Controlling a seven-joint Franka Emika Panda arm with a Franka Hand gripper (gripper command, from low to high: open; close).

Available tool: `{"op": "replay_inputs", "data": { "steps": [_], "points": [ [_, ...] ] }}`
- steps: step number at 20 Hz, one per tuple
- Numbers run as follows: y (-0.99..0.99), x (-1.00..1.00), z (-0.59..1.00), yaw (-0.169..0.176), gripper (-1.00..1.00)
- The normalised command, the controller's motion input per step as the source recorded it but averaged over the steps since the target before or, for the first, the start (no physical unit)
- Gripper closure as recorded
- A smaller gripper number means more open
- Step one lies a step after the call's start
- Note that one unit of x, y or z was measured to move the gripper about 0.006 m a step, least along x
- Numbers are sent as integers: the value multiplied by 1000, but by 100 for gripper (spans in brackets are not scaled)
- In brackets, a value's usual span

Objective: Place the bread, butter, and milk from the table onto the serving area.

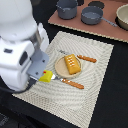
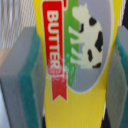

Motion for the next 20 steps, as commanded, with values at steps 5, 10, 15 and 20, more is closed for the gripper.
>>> {"op": "replay_inputs", "data": {
  "steps": [5, 10, 15, 20],
  "points": [
    [-108, 698, -134, 0, 100],
    [151, 192, 874, 0, -100],
    [78, 9, 907, -4, -100],
    [201, -142, 486, -11, -100]
  ]
}}
